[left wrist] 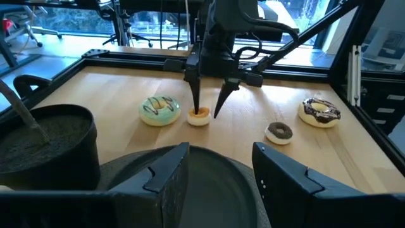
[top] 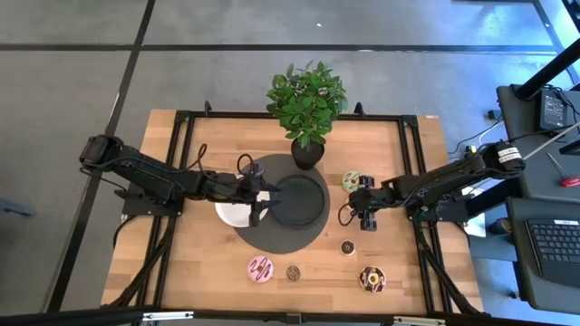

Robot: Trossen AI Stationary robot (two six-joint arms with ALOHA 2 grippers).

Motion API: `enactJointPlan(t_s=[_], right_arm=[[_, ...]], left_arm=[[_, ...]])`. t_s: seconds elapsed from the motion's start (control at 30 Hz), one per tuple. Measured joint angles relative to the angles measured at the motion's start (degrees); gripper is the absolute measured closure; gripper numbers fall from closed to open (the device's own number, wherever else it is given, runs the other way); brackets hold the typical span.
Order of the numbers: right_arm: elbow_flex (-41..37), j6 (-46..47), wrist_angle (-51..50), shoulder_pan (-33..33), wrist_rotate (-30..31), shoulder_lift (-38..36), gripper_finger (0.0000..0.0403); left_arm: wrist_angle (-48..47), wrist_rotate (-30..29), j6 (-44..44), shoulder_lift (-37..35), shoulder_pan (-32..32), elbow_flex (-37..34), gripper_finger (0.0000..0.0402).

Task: Pick & Place donuts
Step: Put the small orange donut on the black plate

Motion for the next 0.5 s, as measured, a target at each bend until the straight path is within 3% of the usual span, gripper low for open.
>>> enactJointPlan(t_s=[0.5], right_arm=[[0.0, -0.4, -0.2, 0.0, 0.0, 0.0, 0.0364]], left_arm=[[-0.3, 0.0, 0.0, 0.0, 0.0, 0.0, 0.0233]])
